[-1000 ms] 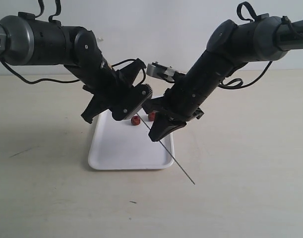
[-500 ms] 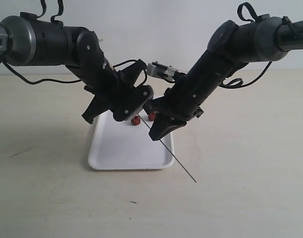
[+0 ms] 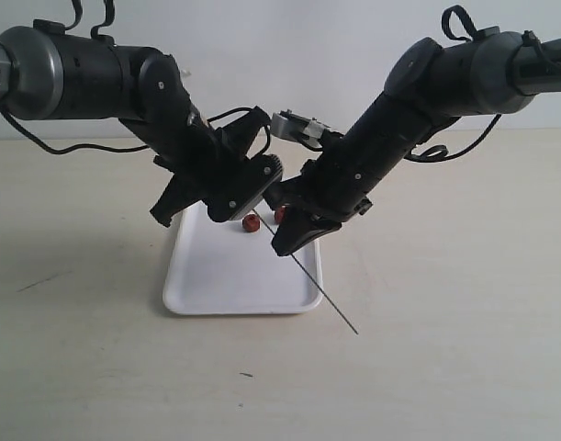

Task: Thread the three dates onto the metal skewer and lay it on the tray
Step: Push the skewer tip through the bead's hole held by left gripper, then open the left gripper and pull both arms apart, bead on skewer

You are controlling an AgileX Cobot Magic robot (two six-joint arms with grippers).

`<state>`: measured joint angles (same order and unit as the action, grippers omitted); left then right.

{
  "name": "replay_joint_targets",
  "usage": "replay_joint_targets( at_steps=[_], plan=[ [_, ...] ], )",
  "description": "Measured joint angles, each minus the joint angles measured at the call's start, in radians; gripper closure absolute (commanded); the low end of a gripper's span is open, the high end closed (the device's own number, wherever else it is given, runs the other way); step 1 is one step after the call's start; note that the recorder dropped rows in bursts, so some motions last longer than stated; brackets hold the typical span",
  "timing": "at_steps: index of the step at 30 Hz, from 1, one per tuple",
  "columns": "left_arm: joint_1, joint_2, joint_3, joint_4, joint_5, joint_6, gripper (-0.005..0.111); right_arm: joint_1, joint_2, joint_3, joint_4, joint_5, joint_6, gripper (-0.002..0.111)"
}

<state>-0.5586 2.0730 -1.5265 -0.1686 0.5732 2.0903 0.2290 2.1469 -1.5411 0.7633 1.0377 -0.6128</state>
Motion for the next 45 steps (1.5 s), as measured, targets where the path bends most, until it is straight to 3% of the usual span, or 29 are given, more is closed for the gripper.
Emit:
replay_joint_targets(
  at_steps=[10, 18, 34, 41, 45],
  plan=[
    [0.0, 0.0, 0.0, -0.032, 0.0, 0.0, 0.081, -0.004, 0.001, 0.006, 0.019, 0.0, -0.019, 0.108],
    [0.0, 0.0, 0.0, -0.036, -0.006, 0.0, 0.05, -0.004, 0.001, 0.008, 0.019, -0.012, -0.026, 0.108],
    [0.0, -0.002, 0.0, -0.037, -0.064, -0.065, 0.049, -0.008, 0.001, 0.008, 0.027, -0.062, -0.047, 0.108],
    [0.0, -0.002, 0.0, -0.037, -0.072, -0.074, 0.035, -0.008, 0.001, 0.008, 0.027, -0.066, -0.048, 0.108],
    [0.0, -0.002, 0.0, -0.035, -0.113, -0.138, 0.033, -0.008, 0.001, 0.008, 0.029, -0.083, -0.05, 0.108]
  ],
)
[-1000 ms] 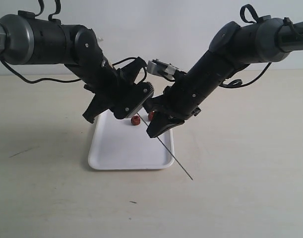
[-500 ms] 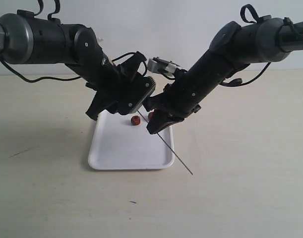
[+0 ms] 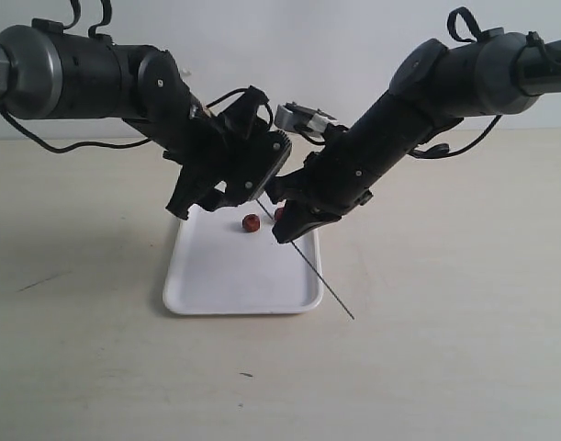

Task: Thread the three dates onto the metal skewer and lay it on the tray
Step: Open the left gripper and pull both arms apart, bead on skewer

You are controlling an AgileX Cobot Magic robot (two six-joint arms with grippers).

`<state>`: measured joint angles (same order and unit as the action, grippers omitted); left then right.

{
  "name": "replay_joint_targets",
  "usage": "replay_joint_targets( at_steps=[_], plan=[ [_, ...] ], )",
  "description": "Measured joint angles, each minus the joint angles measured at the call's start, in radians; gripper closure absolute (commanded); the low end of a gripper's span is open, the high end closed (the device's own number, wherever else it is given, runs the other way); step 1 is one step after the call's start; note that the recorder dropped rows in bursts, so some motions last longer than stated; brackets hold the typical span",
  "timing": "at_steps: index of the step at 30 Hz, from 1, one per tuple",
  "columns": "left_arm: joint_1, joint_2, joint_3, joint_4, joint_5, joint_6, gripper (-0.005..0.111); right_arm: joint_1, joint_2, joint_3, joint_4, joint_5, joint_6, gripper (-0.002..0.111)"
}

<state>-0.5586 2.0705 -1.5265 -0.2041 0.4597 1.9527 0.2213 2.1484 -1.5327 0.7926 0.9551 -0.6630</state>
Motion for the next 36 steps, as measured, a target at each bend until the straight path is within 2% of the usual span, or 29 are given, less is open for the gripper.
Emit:
replay_joint_targets(
  at_steps=[4, 8, 13, 24, 32, 36],
  plan=[
    [0.0, -0.017, 0.0, -0.003, -0.059, -0.116, 0.033, 0.0, 0.0, 0.0, 0.018, -0.03, 0.0, 0.108],
    [0.002, -0.058, 0.0, -0.025, -0.081, -0.163, 0.033, 0.002, 0.0, -0.002, 0.07, -0.056, 0.016, 0.108],
    [0.046, -0.093, 0.0, -0.032, -0.081, -0.231, 0.033, 0.002, 0.0, -0.004, 0.081, -0.077, 0.02, 0.108],
    [0.186, -0.143, 0.0, -0.061, 0.006, -0.332, 0.033, 0.002, -0.008, -0.004, 0.086, -0.157, 0.02, 0.108],
    [0.197, -0.11, 0.0, -0.175, 0.095, -0.356, 0.033, 0.002, -0.038, -0.004, 0.077, -0.166, 0.032, 0.108],
    [0.197, -0.065, 0.0, -0.206, 0.139, -0.384, 0.033, 0.002, -0.095, -0.004, -0.029, -0.166, 0.13, 0.108]
  ],
)
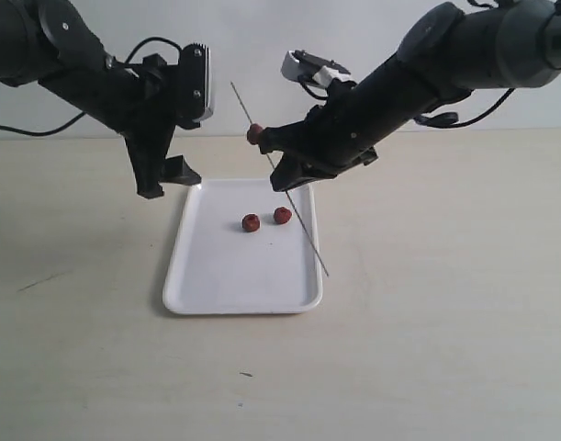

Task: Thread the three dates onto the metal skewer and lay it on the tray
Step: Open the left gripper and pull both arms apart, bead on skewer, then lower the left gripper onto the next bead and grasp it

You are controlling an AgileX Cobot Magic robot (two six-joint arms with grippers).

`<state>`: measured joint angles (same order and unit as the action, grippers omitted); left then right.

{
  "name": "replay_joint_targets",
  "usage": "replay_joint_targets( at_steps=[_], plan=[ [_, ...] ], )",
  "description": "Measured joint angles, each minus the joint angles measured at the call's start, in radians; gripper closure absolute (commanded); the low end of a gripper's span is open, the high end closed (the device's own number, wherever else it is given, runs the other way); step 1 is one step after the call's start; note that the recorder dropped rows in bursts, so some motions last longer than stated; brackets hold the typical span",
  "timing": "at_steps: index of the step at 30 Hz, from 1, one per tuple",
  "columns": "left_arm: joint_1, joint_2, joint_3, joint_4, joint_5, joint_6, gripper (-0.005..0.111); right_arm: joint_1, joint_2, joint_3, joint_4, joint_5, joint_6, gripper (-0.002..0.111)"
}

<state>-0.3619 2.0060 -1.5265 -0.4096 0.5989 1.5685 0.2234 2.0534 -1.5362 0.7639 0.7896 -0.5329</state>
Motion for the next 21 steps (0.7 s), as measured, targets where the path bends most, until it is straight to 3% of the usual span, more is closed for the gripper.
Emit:
replay_joint_targets(
  at_steps=[8, 12, 18, 21],
  plan=[
    [0.0, 0.061, 0.0, -0.046, 0.067, -0.017, 0.033, 0.0, -0.094, 0.0, -0.314, 0.009, 0.3, 0.108],
    [0.0, 0.066, 0.0, -0.081, 0.083, -0.054, 0.041, 0.0, -0.097, 0.0, -0.367, 0.035, 0.361, 0.108],
    [-0.022, 0.066, -0.003, -0.057, 0.081, -0.226, 0.041, 0.0, -0.097, 0.0, -0.389, 0.059, 0.373, 0.108],
    [-0.049, 0.07, -0.038, 0.036, 0.088, -0.386, 0.042, 0.0, -0.097, 0.0, -0.412, 0.073, 0.378, 0.108]
  ],
)
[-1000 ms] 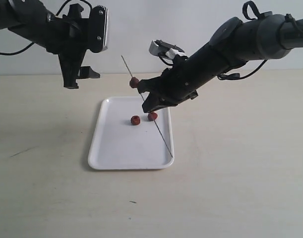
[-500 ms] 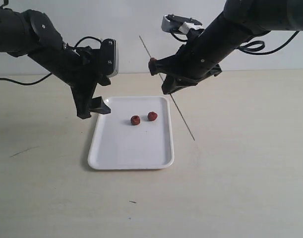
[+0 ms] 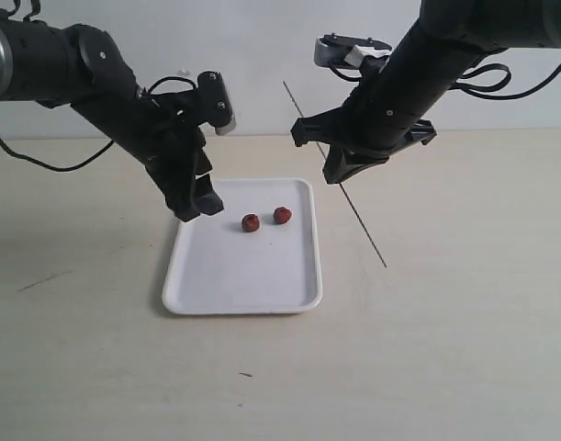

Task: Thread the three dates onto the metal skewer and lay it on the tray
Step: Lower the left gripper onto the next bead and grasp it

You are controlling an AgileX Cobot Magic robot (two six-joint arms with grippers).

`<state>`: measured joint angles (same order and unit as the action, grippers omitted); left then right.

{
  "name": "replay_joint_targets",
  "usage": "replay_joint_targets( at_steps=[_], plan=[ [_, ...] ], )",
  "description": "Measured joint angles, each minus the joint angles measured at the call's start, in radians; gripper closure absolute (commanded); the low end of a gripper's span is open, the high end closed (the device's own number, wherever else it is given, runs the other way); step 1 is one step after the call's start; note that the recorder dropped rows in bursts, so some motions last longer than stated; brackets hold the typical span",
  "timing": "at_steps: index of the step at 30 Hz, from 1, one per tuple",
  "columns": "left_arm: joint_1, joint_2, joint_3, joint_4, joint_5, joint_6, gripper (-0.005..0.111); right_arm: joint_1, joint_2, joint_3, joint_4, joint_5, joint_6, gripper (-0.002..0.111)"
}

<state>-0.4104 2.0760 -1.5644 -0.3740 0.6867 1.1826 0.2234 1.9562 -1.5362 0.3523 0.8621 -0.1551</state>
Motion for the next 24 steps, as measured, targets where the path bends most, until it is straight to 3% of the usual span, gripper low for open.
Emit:
replay_joint_targets(
  at_steps=[7, 13, 24],
  plan=[
    [-0.074, 0.025, -0.162, 0.17, 0.154, -0.206, 0.042, 0.0, 0.0, 0.0, -0.011, 0.006, 0.002, 0.108],
    [-0.1, 0.154, -0.304, 0.276, 0.361, -0.304, 0.042, 0.0, 0.0, 0.0, -0.015, 0.018, 0.002, 0.108],
    [-0.1, 0.215, -0.319, 0.367, 0.299, -0.272, 0.042, 0.0, 0.0, 0.0, -0.038, 0.024, 0.002, 0.108]
  ],
)
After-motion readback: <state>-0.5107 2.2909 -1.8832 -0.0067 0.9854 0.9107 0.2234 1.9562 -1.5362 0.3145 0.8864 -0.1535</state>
